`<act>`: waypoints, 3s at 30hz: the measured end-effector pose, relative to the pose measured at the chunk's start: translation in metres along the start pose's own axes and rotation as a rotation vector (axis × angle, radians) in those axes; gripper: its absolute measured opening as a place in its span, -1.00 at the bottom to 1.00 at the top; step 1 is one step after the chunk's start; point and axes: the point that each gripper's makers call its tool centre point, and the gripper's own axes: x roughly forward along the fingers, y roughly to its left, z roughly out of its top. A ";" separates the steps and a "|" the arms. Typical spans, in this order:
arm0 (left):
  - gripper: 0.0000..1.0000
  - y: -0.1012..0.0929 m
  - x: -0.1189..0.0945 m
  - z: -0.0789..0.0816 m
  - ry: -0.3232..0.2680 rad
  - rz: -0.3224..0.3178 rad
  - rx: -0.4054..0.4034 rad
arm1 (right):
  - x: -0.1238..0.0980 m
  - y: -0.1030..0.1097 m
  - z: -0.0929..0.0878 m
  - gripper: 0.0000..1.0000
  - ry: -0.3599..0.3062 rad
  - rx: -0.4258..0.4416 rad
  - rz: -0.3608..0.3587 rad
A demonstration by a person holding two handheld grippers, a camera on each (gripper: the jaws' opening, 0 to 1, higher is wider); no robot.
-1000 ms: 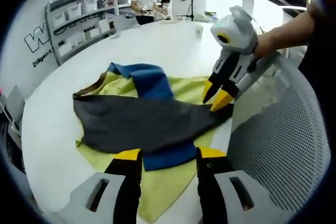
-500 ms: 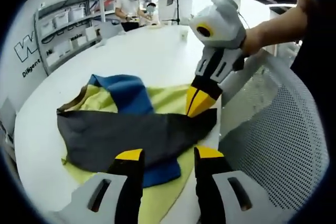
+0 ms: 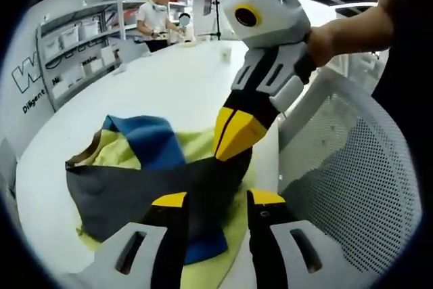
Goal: Fold the garment on the visible template until the final outline fits inside the template.
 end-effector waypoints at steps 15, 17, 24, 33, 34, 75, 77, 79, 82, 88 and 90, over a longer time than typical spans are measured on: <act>-0.86 0.012 0.002 0.015 -0.030 0.046 0.048 | -0.001 0.010 0.027 -1.00 -0.080 0.014 0.047; -0.94 0.015 0.002 0.015 -0.027 0.057 0.052 | -0.001 0.010 0.028 -1.00 -0.081 0.014 0.047; -0.95 0.027 -0.006 0.016 -0.013 0.081 0.076 | -0.001 0.005 0.031 -1.00 -0.105 0.014 0.030; -0.95 0.060 -0.025 0.010 0.010 0.143 0.090 | -0.012 -0.017 0.030 -0.88 -0.126 -0.002 -0.056; -0.95 0.064 -0.027 0.009 0.010 0.151 0.085 | -0.013 -0.020 0.029 -0.81 -0.124 -0.002 -0.065; -0.95 0.241 -0.161 -0.037 0.039 0.618 -0.100 | -0.035 -0.070 0.003 0.34 -0.085 -0.086 -0.296; -0.95 0.246 -0.169 -0.038 0.042 0.639 -0.102 | -0.035 -0.071 0.002 0.34 -0.081 -0.087 -0.298; -0.95 0.249 -0.173 -0.041 0.051 0.652 -0.096 | -0.035 -0.071 0.001 0.35 -0.081 -0.085 -0.300; -0.95 0.254 -0.179 -0.046 0.071 0.673 -0.091 | -0.035 -0.071 0.000 0.34 -0.077 -0.080 -0.300; -0.95 0.262 -0.196 -0.058 0.108 0.722 -0.093 | -0.034 -0.072 -0.002 0.34 -0.066 -0.079 -0.301; -0.95 0.267 -0.203 -0.060 0.106 0.746 -0.102 | -0.033 -0.072 -0.002 0.34 -0.066 -0.080 -0.300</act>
